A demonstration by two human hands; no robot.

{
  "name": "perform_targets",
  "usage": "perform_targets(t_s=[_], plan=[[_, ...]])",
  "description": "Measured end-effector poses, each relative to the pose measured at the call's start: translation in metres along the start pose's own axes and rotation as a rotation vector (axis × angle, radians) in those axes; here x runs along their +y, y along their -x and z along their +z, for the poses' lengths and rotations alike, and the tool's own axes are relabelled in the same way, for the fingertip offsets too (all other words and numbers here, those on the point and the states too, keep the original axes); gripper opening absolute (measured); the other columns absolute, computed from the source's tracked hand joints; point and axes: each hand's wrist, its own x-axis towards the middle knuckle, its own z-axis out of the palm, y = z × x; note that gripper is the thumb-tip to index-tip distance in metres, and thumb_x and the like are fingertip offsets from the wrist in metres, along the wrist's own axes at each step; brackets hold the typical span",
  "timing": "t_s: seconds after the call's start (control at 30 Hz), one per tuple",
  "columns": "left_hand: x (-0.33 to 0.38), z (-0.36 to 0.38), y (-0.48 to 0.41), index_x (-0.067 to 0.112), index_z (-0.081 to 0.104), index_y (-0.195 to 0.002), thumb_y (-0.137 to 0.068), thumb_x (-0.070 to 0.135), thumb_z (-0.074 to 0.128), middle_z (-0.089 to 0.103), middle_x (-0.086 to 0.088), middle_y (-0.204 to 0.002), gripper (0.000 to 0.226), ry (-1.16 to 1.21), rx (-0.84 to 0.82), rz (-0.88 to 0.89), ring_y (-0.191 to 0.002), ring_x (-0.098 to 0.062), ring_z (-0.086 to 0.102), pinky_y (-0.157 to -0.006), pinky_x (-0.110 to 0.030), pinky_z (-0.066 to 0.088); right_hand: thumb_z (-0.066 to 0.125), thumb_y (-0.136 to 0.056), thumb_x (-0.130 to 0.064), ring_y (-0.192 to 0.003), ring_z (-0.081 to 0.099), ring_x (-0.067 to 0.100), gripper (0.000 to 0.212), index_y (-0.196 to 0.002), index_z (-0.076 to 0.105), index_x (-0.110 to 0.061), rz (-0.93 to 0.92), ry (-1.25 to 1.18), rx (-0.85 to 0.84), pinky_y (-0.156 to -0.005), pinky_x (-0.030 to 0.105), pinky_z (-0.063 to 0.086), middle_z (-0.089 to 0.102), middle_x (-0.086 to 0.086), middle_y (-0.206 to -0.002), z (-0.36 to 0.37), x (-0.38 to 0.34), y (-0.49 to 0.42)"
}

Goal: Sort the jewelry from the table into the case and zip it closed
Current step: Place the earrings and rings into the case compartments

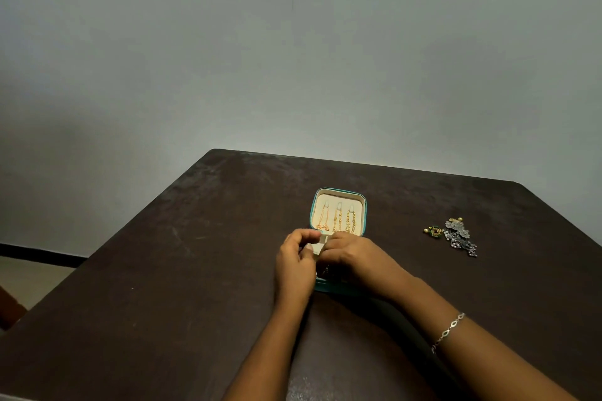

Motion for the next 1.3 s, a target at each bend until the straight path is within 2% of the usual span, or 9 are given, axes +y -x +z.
perform_targets(t_s=[0.17,0.3,0.43,0.6,0.67,0.8,0.97,1.17,1.3], plan=[[0.003,0.001,0.003,0.020,0.061,-0.083,-0.087,-0.007,0.040,0.066,0.001,-0.090,0.035,-0.098,0.051,0.026,-0.084,-0.012,0.061,-0.062,-0.016,0.045,0.067,-0.068,-0.002,-0.079,0.060,0.024,0.015,-0.079,0.070,-0.012,0.100,-0.073,0.058,-0.064,0.022,0.041,0.066,0.005,-0.082,0.002,0.004,0.007],[0.002,0.003,0.005,0.013,0.063,-0.084,-0.083,-0.012,0.043,0.062,-0.001,-0.095,0.032,-0.214,0.104,0.084,-0.087,-0.013,0.060,-0.060,-0.010,0.043,0.063,-0.068,0.001,-0.079,0.060,0.026,0.021,-0.084,0.073,-0.010,0.076,-0.059,0.051,-0.062,0.025,0.042,0.067,0.007,-0.084,0.004,0.005,0.009],[0.003,0.004,0.007,0.006,0.065,-0.083,-0.079,-0.017,0.041,0.061,-0.004,-0.095,0.033,-0.261,0.164,0.157,-0.091,-0.017,0.060,-0.063,-0.009,0.043,0.060,-0.073,0.003,-0.084,0.055,0.017,0.024,-0.089,0.070,-0.012,0.156,-0.146,0.100,-0.070,0.013,0.034,0.068,0.004,-0.089,0.010,0.009,0.012],[0.004,0.004,0.008,0.003,0.067,-0.077,-0.078,-0.018,0.040,0.063,-0.008,-0.099,0.034,-0.328,0.260,0.147,-0.117,-0.017,0.050,-0.084,-0.014,0.034,0.059,-0.075,0.004,-0.093,0.054,0.018,0.023,-0.088,0.069,-0.011,0.186,-0.185,0.091,-0.077,0.022,0.040,0.066,0.003,-0.095,0.013,0.009,0.015],[0.003,0.003,0.008,0.005,0.068,-0.081,-0.080,-0.015,0.043,0.064,-0.006,-0.100,0.032,-0.380,0.236,0.118,-0.119,-0.017,0.046,-0.084,-0.011,0.028,0.059,-0.076,0.003,-0.094,0.052,0.018,0.021,-0.089,0.069,-0.011,0.179,-0.177,0.084,-0.077,0.020,0.038,0.065,0.004,-0.095,0.013,0.008,0.015],[0.004,0.001,0.009,0.011,0.068,-0.081,-0.083,-0.004,0.052,0.061,0.002,-0.094,0.021,-0.420,0.171,0.099,-0.098,-0.017,0.054,-0.070,-0.021,0.037,0.063,-0.081,-0.006,-0.092,0.046,0.020,0.013,-0.090,0.070,-0.010,0.151,-0.125,-0.020,-0.074,0.025,0.033,0.064,0.007,-0.095,0.005,0.011,0.007],[0.006,0.000,0.011,0.014,0.067,-0.081,-0.085,0.001,0.052,0.060,0.004,-0.095,0.020,-0.415,0.163,0.076,-0.092,-0.017,0.057,-0.072,-0.037,0.049,0.057,-0.087,-0.016,-0.102,0.036,0.017,0.014,-0.097,0.066,-0.012,0.163,-0.029,-0.210,-0.080,0.025,0.028,0.050,0.005,-0.110,-0.007,0.016,-0.006],[0.006,0.001,0.010,0.013,0.067,-0.082,-0.086,0.002,0.051,0.059,0.003,-0.097,0.020,-0.409,0.165,0.069,-0.091,-0.016,0.056,-0.073,-0.036,0.049,0.051,-0.089,-0.014,-0.108,0.034,0.021,0.015,-0.100,0.062,-0.011,0.183,-0.011,-0.418,-0.092,0.036,0.034,0.045,0.006,-0.115,-0.017,0.014,-0.017],[0.006,0.001,0.010,0.014,0.066,-0.081,-0.086,0.001,0.050,0.058,0.003,-0.097,0.021,-0.406,0.160,0.061,-0.089,-0.016,0.057,-0.073,-0.038,0.051,0.051,-0.090,-0.010,-0.110,0.035,0.024,0.021,-0.108,0.060,-0.008,0.181,0.049,-0.498,-0.093,0.039,0.035,0.045,0.011,-0.118,-0.019,0.013,-0.026]])
